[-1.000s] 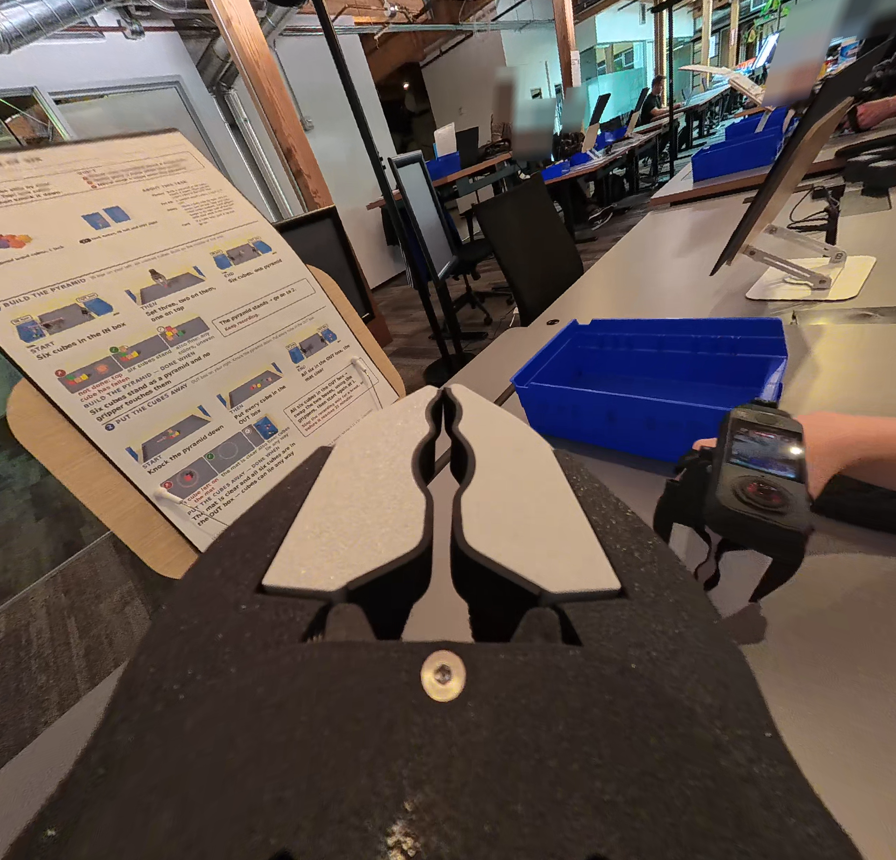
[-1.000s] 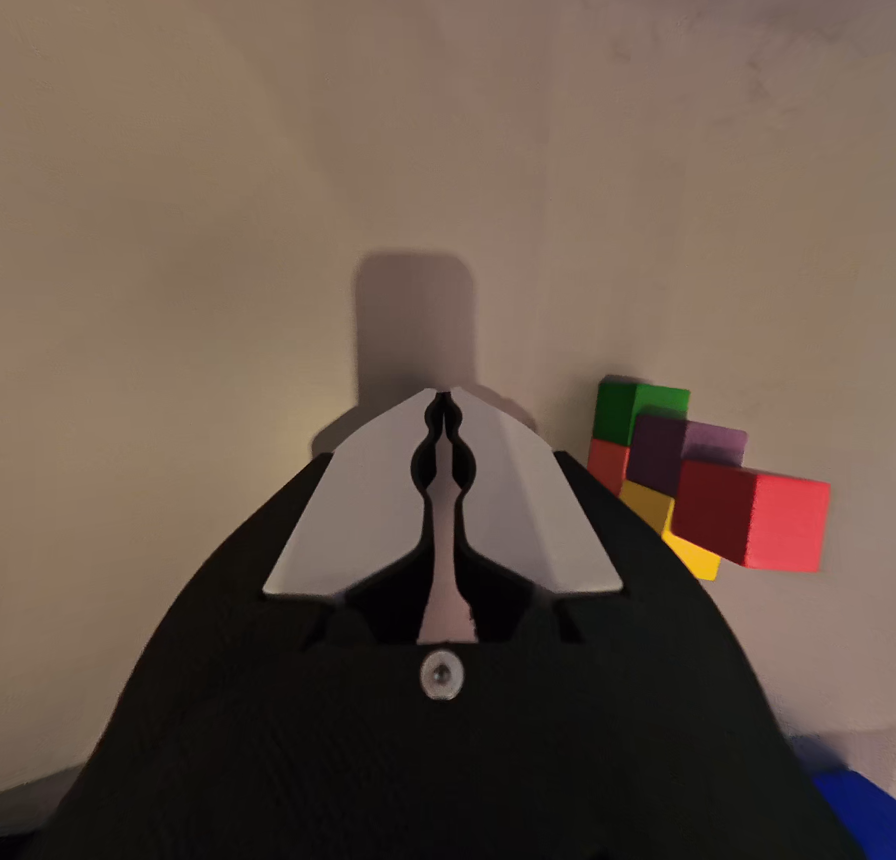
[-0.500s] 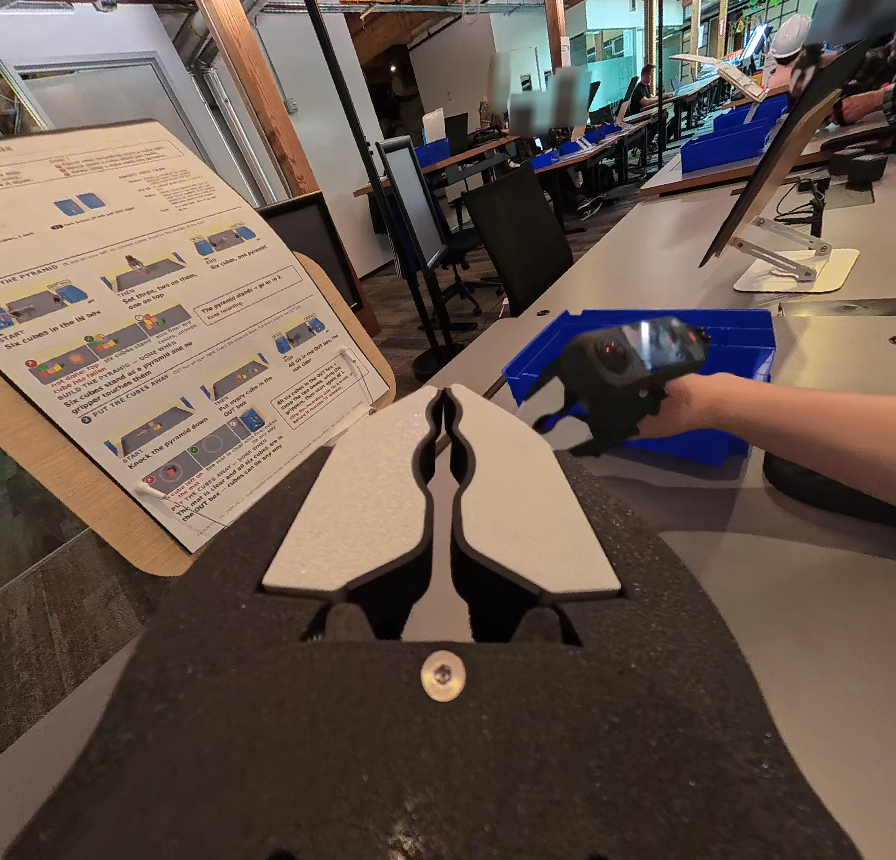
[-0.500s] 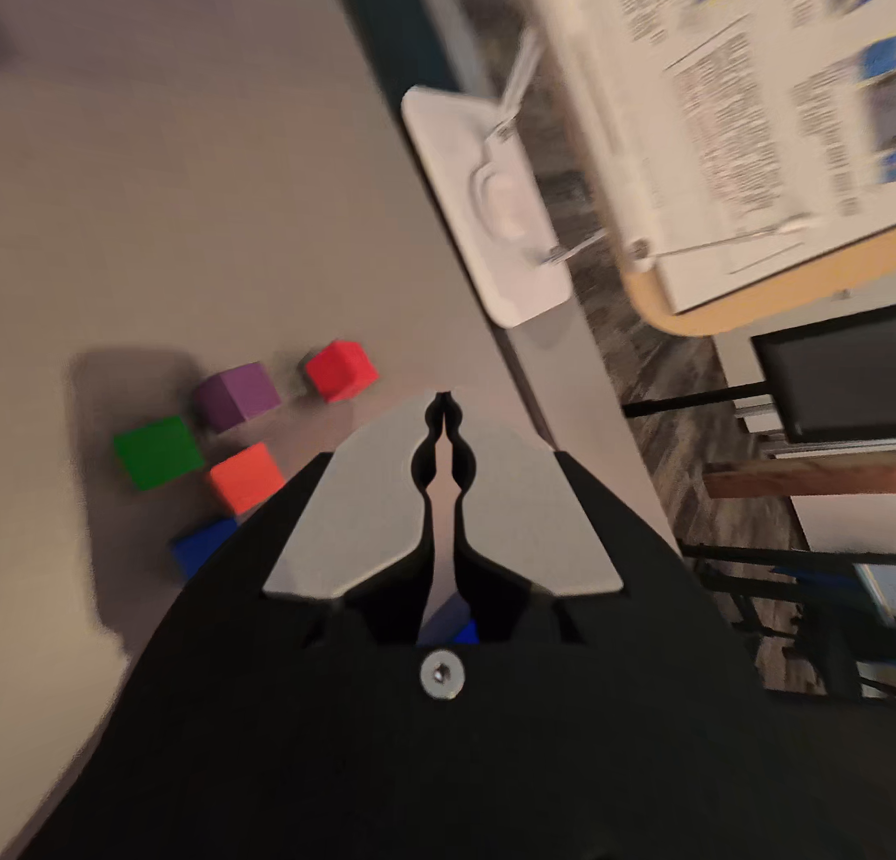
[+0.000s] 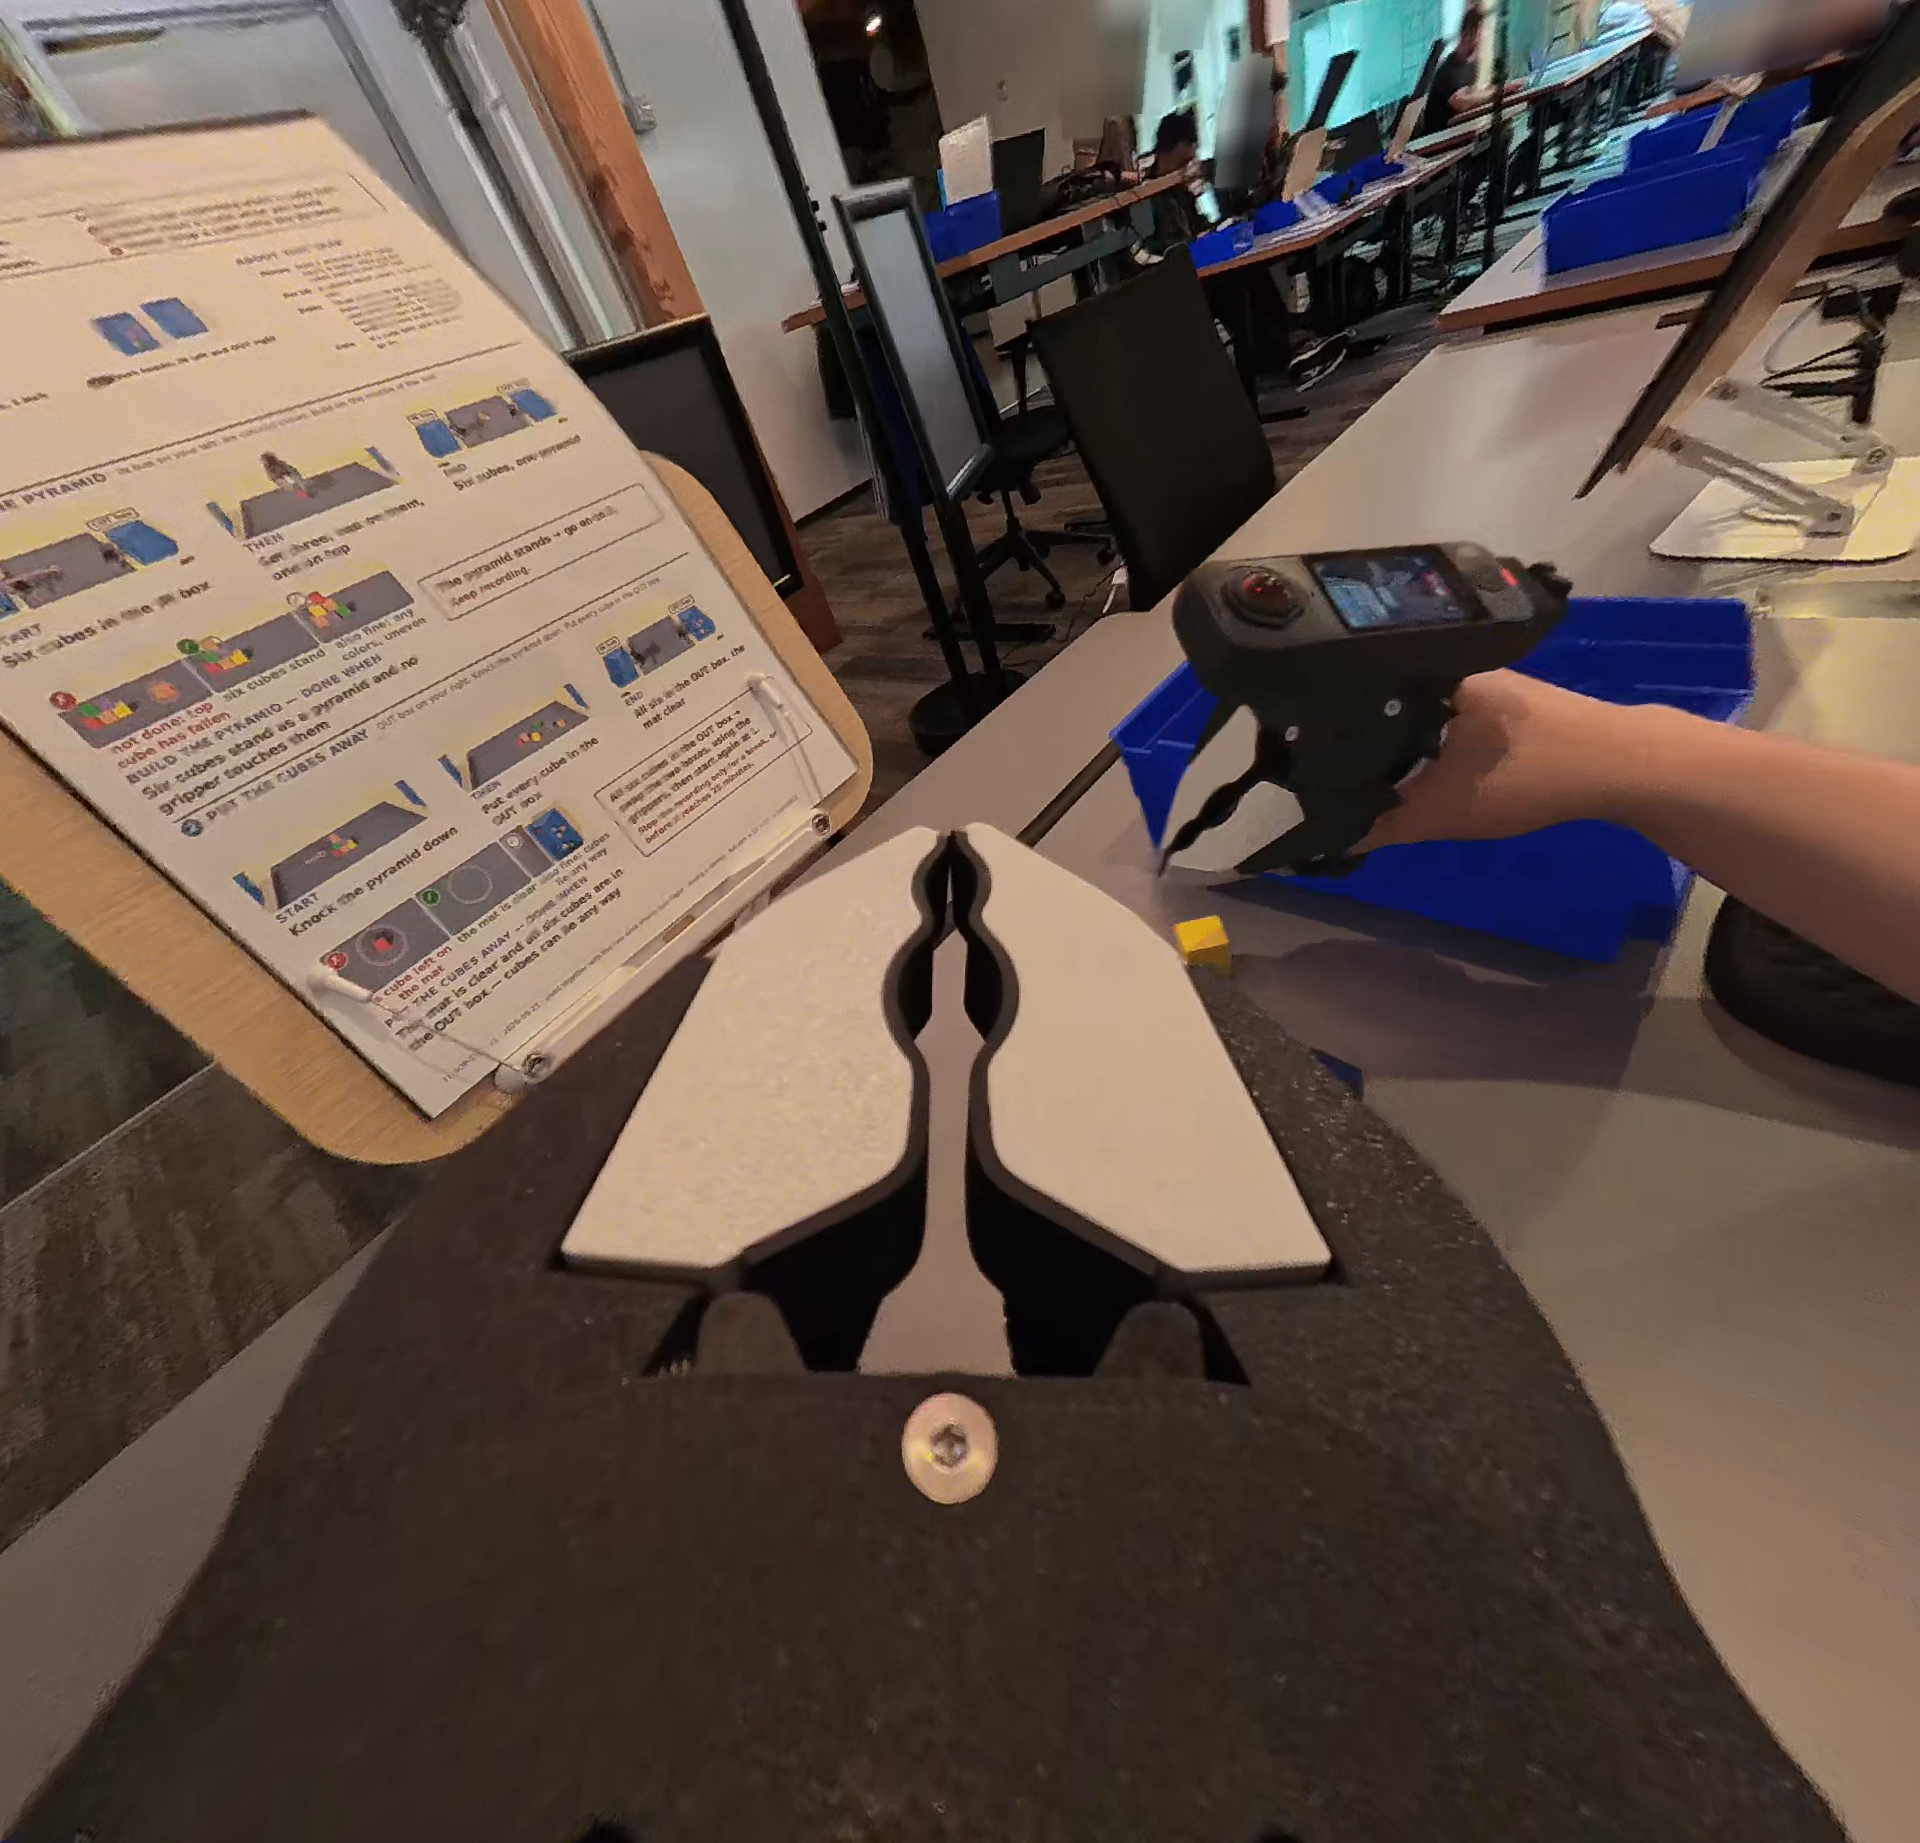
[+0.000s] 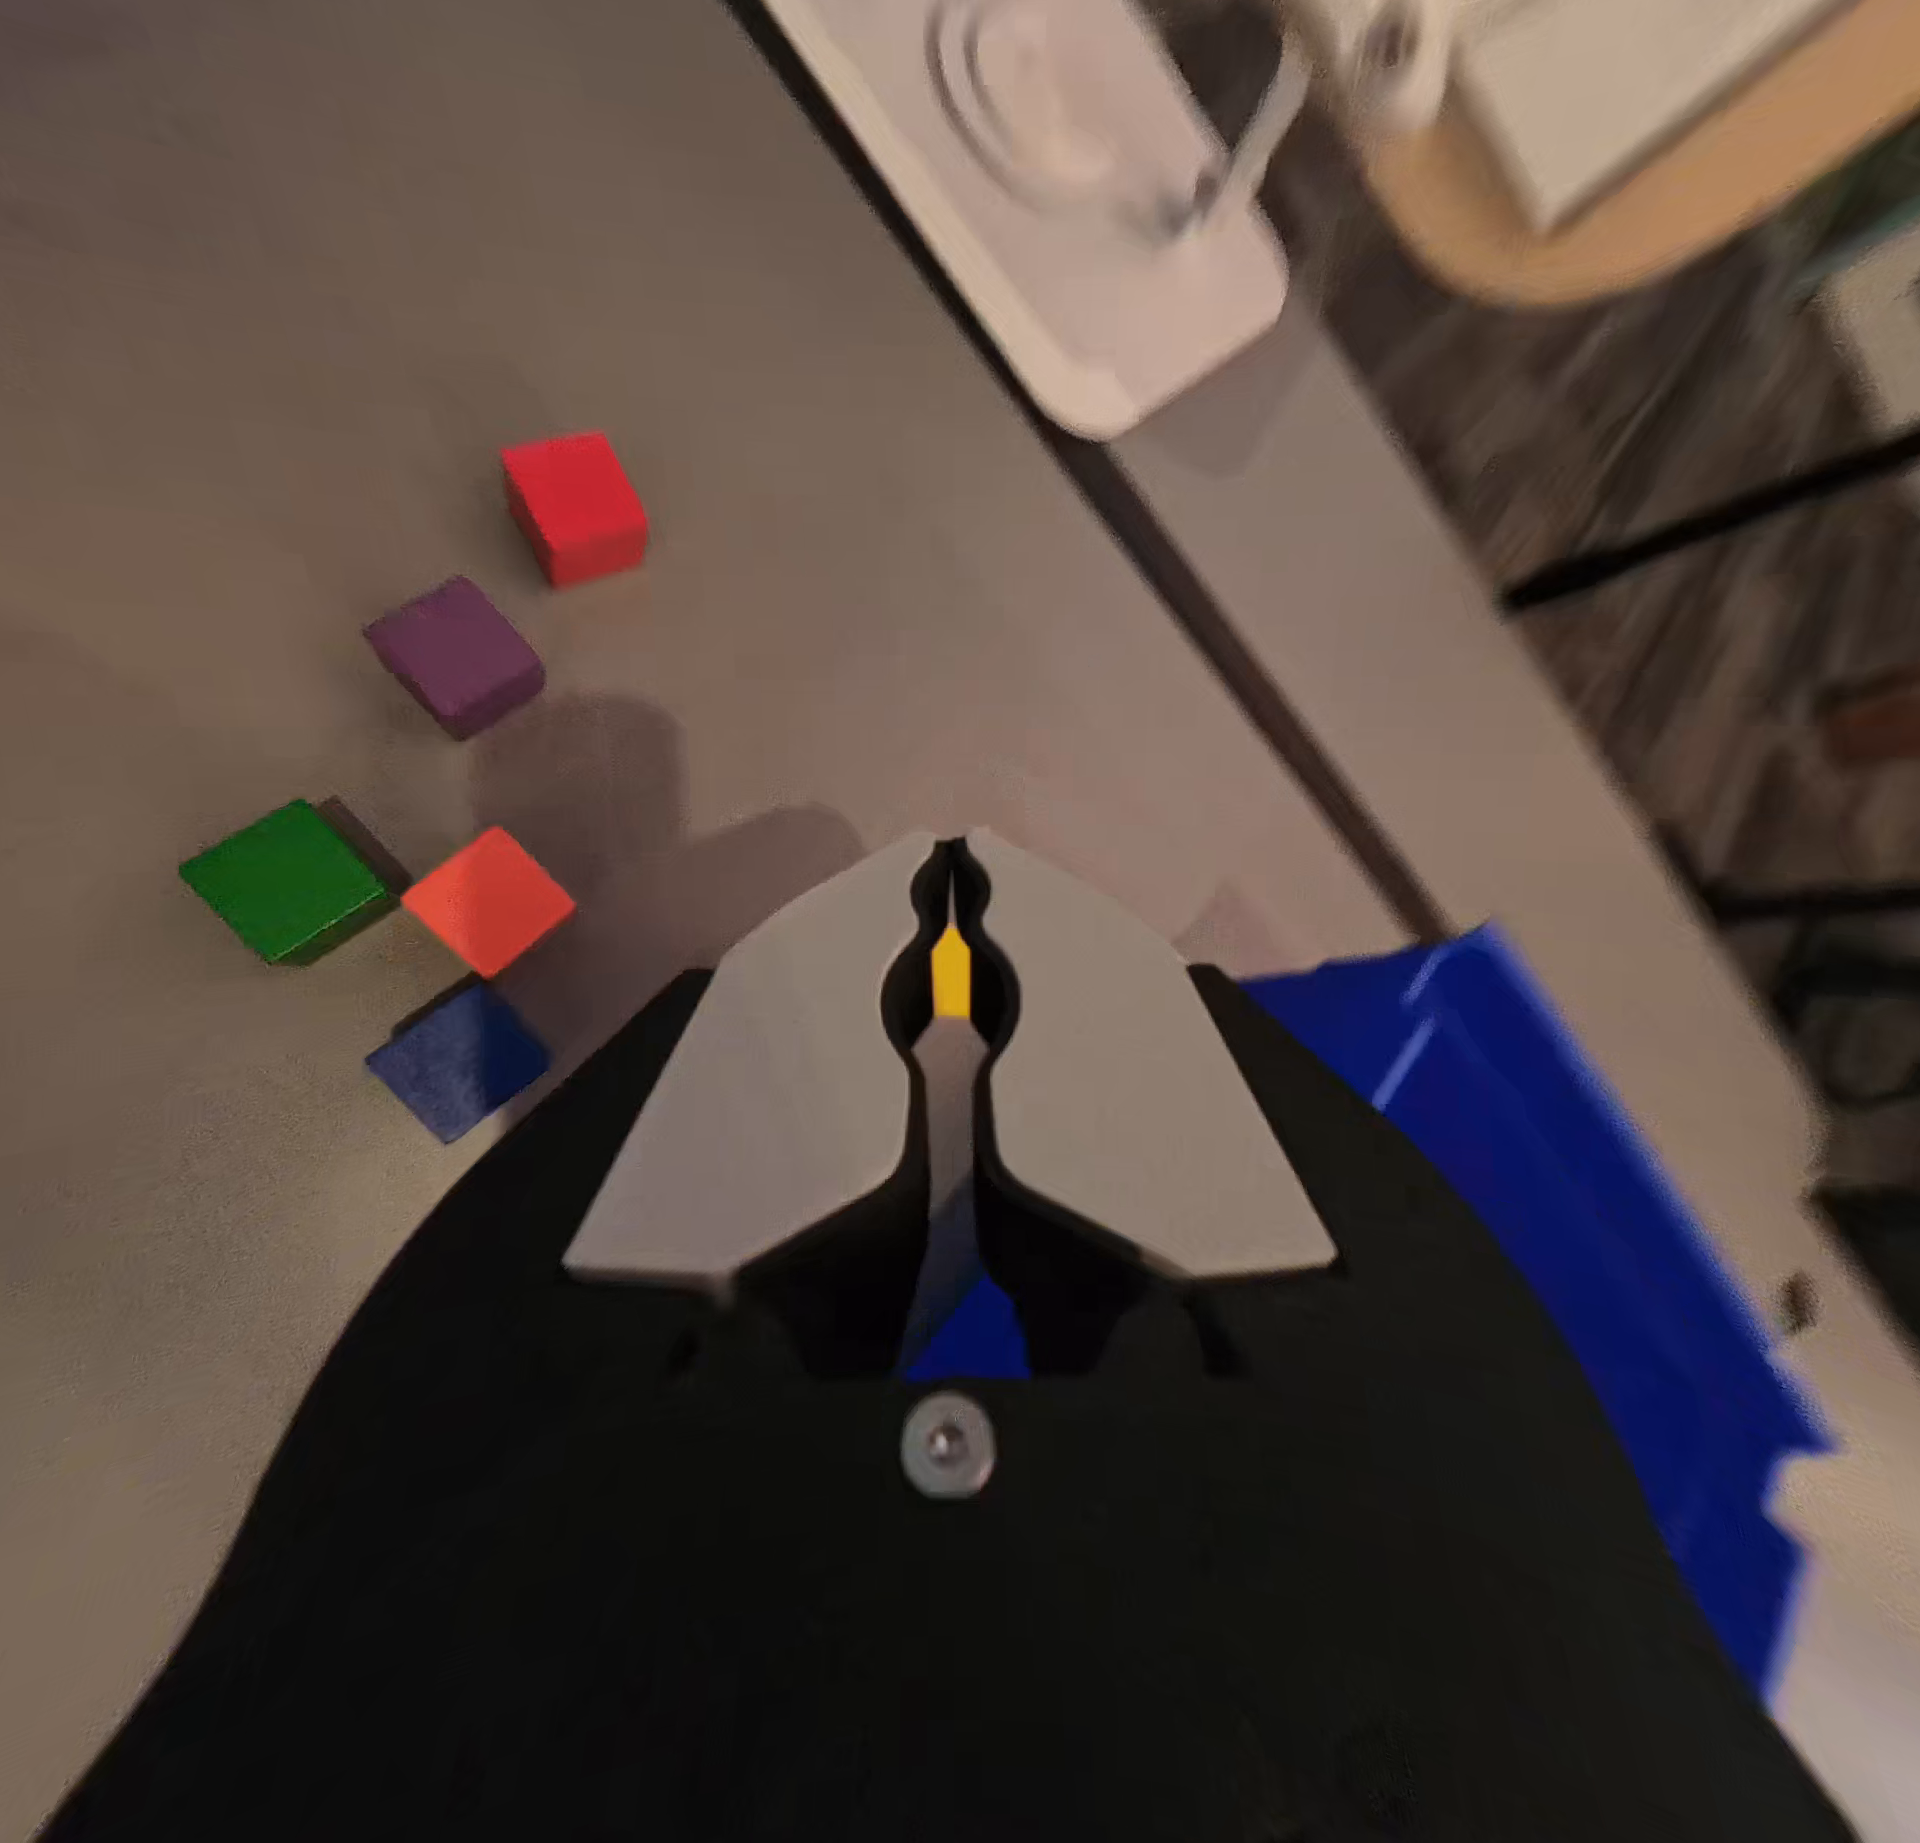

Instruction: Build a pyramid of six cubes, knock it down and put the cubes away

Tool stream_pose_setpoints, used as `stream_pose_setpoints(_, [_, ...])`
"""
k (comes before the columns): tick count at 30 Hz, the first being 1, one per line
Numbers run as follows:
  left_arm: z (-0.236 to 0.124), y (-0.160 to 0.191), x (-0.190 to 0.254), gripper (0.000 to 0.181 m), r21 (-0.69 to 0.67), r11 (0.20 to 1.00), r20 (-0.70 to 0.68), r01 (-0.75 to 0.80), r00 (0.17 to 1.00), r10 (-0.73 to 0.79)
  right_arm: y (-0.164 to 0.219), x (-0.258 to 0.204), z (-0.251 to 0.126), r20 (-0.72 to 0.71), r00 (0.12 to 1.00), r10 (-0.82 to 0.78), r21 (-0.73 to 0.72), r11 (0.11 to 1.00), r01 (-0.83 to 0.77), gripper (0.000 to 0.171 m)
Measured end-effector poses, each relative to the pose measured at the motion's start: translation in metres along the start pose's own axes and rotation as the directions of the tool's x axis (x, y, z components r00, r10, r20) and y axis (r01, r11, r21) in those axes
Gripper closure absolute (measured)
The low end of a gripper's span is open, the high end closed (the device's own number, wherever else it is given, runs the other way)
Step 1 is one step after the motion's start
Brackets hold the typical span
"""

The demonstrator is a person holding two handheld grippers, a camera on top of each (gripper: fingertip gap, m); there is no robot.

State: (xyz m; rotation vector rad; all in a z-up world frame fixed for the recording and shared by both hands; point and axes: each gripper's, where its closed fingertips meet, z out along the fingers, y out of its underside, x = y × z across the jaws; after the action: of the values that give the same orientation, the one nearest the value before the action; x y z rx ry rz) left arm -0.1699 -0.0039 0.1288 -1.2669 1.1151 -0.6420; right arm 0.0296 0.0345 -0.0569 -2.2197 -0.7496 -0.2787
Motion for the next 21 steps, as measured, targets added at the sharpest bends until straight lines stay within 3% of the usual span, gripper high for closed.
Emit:
stream_pose_setpoints(3, [0.012,0.023,-0.025,0.181,-0.102,0.995,0.197,0.007,0.98,0.013,0.024,-0.003,0.02,0.077,0.975,0.208,-0.103,0.974,-0.2,0.167])
stream_pose_setpoints(4, [0.015,0.031,-0.035,0.181,-0.133,0.991,0.271,0.004,0.962,0.033,0.03,0.0,0.025,0.066,0.972,0.226,-0.129,0.968,-0.216,0.16])
stream_pose_setpoints(6, [0.023,0.047,-0.048,0.175,-0.186,0.983,0.37,0.004,0.927,0.066,0.044,-0.001,0.03,0.058,0.969,0.24,-0.225,0.949,-0.221,0.131])
stream_pose_setpoints(8, [0.032,0.061,-0.052,0.164,-0.215,0.976,0.409,0.03,0.911,0.062,0.055,-0.007,0.033,0.072,0.967,0.245,-0.312,0.926,-0.211,0.121])
stream_pose_setpoints(12, [0.049,0.086,-0.052,0.141,-0.266,0.959,0.442,0.095,0.896,0.034,0.069,-0.005,0.042,0.034,0.976,0.216,-0.421,0.889,-0.182,0.12])
stream_pose_setpoints(19, [0.06,0.1,-0.044,0.139,-0.318,0.945,0.429,0.08,0.901,0.068,0.086,-0.014,0.057,0.047,0.969,0.244,-0.555,0.813,-0.178,0.123])
stream_pose_setpoints(21, [0.06,0.1,-0.043,0.14,-0.321,0.944,0.429,0.072,0.9,0.077,0.084,-0.019,0.059,0.077,0.955,0.285,-0.567,0.801,-0.193,0.133])
